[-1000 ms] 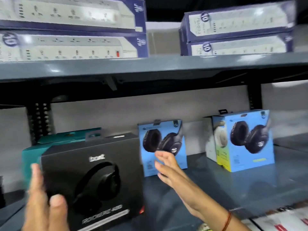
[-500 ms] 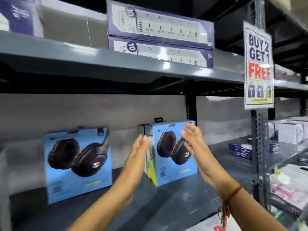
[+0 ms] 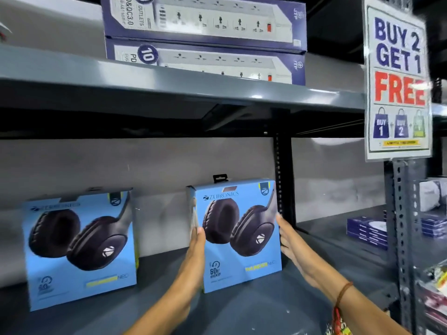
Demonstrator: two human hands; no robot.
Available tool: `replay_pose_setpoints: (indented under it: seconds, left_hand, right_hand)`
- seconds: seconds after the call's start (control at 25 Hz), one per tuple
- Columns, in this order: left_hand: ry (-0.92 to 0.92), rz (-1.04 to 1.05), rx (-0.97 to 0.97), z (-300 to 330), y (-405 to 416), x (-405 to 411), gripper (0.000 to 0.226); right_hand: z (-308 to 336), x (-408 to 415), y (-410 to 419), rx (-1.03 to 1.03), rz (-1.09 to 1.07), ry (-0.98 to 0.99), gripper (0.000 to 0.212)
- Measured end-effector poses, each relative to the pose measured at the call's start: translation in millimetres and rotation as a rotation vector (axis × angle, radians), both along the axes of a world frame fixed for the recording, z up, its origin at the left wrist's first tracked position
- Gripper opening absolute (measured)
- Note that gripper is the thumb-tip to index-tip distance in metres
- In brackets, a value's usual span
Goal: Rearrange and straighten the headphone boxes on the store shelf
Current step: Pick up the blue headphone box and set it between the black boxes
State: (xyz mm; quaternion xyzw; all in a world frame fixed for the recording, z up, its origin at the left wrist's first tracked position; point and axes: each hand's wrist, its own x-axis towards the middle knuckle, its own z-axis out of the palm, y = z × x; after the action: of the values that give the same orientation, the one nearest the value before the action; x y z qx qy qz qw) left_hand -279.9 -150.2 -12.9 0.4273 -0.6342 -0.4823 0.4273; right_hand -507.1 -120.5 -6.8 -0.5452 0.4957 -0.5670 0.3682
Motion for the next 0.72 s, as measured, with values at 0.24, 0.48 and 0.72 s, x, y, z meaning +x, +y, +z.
replay_pose_setpoints:
  seconds: [0.24,0.48,0.72]
  left_hand:
    - [-0.086,0.256,-0.135,38,19,50,0.094]
    - [-0.028,0.311,-0.218,87,74,111,0.114]
    - [0.0,0.361,-0.18,78,92,141,0.098]
  right_hand:
    - [35,19,41,-0.085,-0.024,0.061,0.058]
    - [75,52,86,-0.259,0.029,0.079,0.068]
    - [78,103,75,-0.214,0.03,0.081,0.054]
